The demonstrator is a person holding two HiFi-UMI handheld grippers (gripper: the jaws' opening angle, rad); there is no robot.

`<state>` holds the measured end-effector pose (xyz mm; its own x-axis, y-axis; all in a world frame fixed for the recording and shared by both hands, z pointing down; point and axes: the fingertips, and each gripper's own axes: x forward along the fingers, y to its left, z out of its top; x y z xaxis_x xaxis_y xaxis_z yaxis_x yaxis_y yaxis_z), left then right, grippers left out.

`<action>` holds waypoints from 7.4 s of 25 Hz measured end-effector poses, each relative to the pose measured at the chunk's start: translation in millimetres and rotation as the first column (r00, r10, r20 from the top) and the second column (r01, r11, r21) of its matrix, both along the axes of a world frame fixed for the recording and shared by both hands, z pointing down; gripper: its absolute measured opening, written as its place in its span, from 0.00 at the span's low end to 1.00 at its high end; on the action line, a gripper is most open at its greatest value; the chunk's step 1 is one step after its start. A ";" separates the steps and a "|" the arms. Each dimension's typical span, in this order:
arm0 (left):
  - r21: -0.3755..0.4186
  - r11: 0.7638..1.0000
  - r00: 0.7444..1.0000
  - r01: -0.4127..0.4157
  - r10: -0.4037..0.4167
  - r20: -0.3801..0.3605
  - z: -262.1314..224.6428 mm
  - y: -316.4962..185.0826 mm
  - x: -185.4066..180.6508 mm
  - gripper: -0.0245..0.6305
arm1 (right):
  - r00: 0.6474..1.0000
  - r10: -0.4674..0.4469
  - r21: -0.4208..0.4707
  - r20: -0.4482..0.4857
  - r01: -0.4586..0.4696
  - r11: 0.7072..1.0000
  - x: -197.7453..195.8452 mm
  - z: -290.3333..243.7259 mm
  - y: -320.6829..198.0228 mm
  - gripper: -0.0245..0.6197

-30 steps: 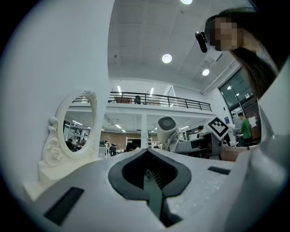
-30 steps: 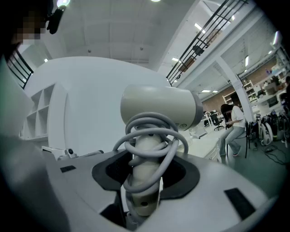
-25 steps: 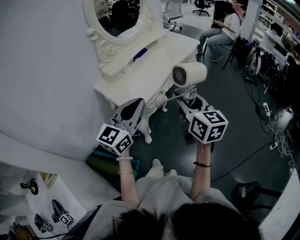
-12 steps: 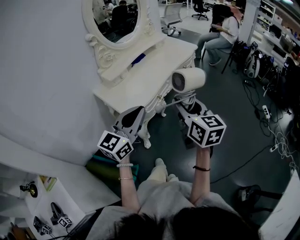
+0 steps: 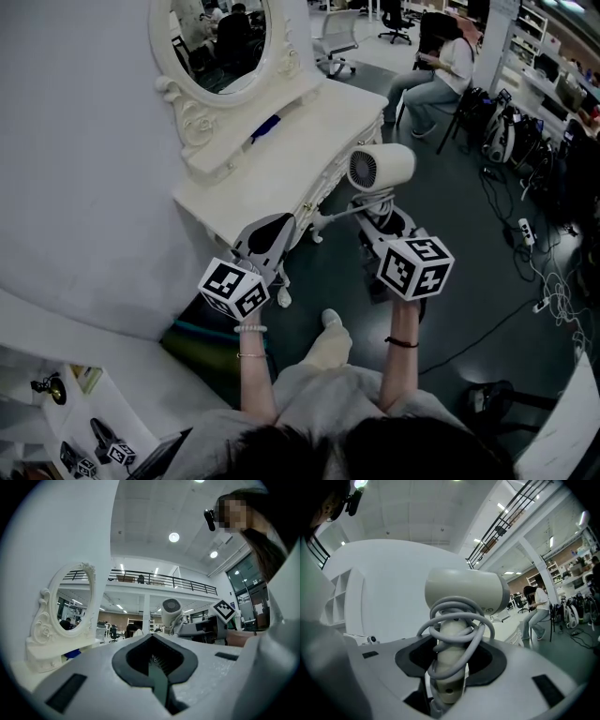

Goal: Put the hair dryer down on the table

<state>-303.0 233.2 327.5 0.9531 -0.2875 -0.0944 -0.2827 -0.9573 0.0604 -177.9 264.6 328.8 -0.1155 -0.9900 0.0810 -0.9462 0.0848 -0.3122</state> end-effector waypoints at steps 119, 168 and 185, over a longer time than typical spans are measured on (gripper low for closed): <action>-0.504 0.794 0.936 0.339 -0.337 0.099 189.9 -535.7 328.6 0.04 | 0.858 -0.510 -0.642 0.051 0.420 0.642 296.1 236.5 -571.5 0.32; -0.606 0.674 0.898 0.422 -0.400 0.181 245.5 -548.2 325.2 0.04 | 0.752 -0.651 -0.858 -0.104 0.263 0.441 288.7 308.4 -594.6 0.33; -0.606 0.670 0.894 0.429 -0.412 0.177 245.7 -539.6 319.3 0.04 | 0.760 -0.632 -0.839 -0.151 0.240 0.488 280.5 304.2 -600.9 0.38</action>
